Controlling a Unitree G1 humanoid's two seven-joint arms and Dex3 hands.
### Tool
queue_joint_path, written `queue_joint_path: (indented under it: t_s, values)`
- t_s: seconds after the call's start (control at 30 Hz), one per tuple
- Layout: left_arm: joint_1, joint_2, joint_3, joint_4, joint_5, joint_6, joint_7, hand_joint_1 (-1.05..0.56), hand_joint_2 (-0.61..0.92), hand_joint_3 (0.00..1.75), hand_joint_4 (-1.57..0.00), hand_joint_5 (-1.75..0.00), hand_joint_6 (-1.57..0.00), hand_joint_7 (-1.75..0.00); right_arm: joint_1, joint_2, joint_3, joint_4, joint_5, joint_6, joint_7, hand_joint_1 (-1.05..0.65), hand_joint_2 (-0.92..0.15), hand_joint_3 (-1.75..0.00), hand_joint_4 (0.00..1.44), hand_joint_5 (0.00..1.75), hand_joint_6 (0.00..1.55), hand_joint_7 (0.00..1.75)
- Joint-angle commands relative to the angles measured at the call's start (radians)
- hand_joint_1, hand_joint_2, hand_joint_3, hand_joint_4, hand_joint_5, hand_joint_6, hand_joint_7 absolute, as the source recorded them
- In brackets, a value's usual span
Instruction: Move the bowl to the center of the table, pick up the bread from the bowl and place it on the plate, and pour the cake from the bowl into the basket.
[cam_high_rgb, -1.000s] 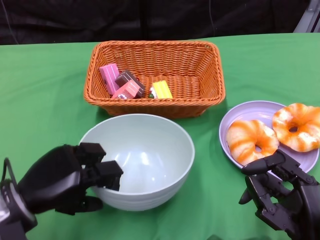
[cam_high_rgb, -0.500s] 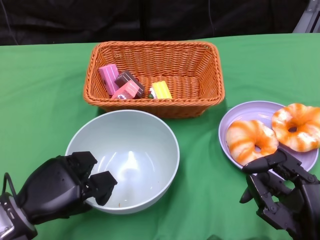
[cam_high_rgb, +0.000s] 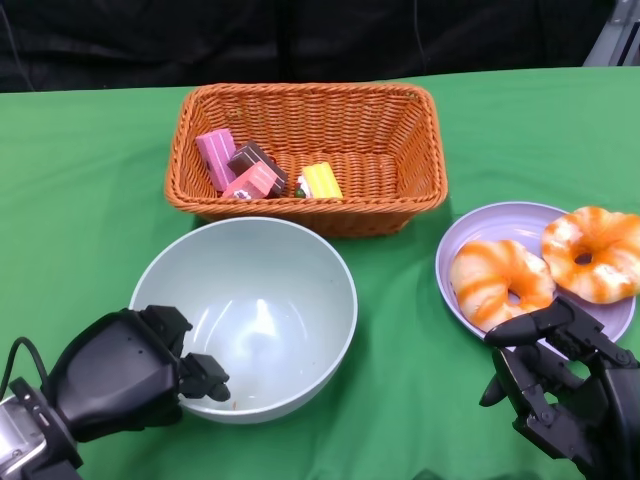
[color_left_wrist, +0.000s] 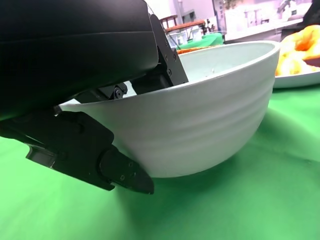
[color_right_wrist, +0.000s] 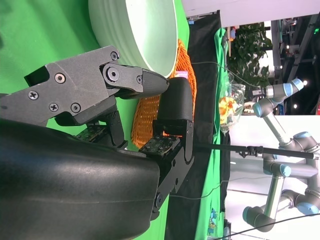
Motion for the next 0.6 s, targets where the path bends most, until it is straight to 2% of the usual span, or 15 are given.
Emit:
queue_joint_path:
  t_s: [0.03, 0.1, 0.13, 0.17, 0.2, 0.23, 0.3, 0.37, 0.47, 0.6]
  values:
    - [0.013, 0.031, 0.000, -0.019, -0.015, 0.013, -0.025, -0.26, 0.92, 0.03, -0.86, -0.81, -1.01, -0.04, 0.003, -0.011, -0.003, -0.014, 0.008, 0.000, 0.002, -0.18, -0.82, -0.55, 0.64, 1.64, 0.60, 1.33]
    - [0.017, 0.036, 0.003, -0.023, -0.036, -0.003, -0.034, -0.26, 0.92, 0.03, -0.86, -0.80, -1.01, -0.04, 0.001, -0.012, -0.004, -0.009, 0.012, -0.005, 0.006, -0.18, -0.82, -0.55, 0.64, 1.64, 0.60, 1.33]
    - [0.015, 0.041, 0.010, 0.008, -0.176, -0.089, -0.145, -0.59, 0.92, 0.15, -0.59, -0.48, -0.69, -0.02, 0.000, -0.012, -0.002, -0.007, 0.014, -0.001, 0.009, -0.18, -0.82, -0.56, 0.64, 1.64, 0.60, 1.33]
    - [0.012, 0.042, 0.014, 0.040, -0.310, -0.164, -0.248, -0.81, 0.92, 0.32, -0.30, -0.25, -0.35, -0.01, 0.000, -0.012, -0.001, -0.007, 0.016, 0.002, 0.012, -0.17, -0.80, -0.59, 0.64, 1.65, 0.61, 1.33]
    - [0.009, 0.038, 0.015, 0.072, -0.459, -0.228, -0.362, -0.93, 0.92, 0.41, -0.16, -0.13, -0.18, 0.00, -0.001, -0.011, 0.000, -0.006, 0.018, 0.004, 0.014, -0.17, -0.78, -0.64, 0.64, 1.65, 0.61, 1.34]
    - [0.008, 0.033, 0.015, 0.093, -0.581, -0.265, -0.460, -1.00, 0.92, 0.49, -0.06, -0.05, -0.07, 0.00, -0.001, -0.011, 0.001, -0.005, 0.019, 0.005, 0.015, -0.17, -0.76, -0.66, 0.64, 1.65, 0.61, 1.34]
    - [0.019, 0.018, 0.016, 0.094, -0.825, -0.263, -0.656, -1.04, 0.92, 0.54, -0.02, -0.01, -0.02, 0.00, -0.001, -0.009, 0.001, -0.004, 0.020, 0.006, 0.015, -0.17, -0.75, -0.68, 0.64, 1.65, 0.61, 1.35]
    - [0.028, 0.008, 0.024, 0.084, -0.962, -0.245, -0.779, -1.05, 0.92, 0.56, 0.00, 0.00, 0.00, 0.00, -0.001, -0.009, 0.001, -0.005, 0.019, 0.007, 0.014, -0.16, -0.75, -0.69, 0.65, 1.65, 0.62, 1.34]
    - [0.054, -0.030, 0.071, 0.039, -1.240, -0.150, -1.006, -1.05, 0.92, 0.57, 0.00, 0.00, 0.00, 0.00, -0.001, -0.010, 0.002, 0.000, 0.017, -0.003, 0.018, -0.16, -0.74, -0.70, 0.65, 1.65, 0.62, 1.34]
    - [0.085, -0.093, 0.154, -0.006, -1.458, -0.051, -1.154, -1.05, 0.92, 0.49, -0.07, -0.03, -0.06, -0.02, 0.001, -0.011, 0.004, -0.001, 0.024, 0.001, 0.027, -0.18, -0.74, -0.70, 0.65, 1.65, 0.62, 1.34]
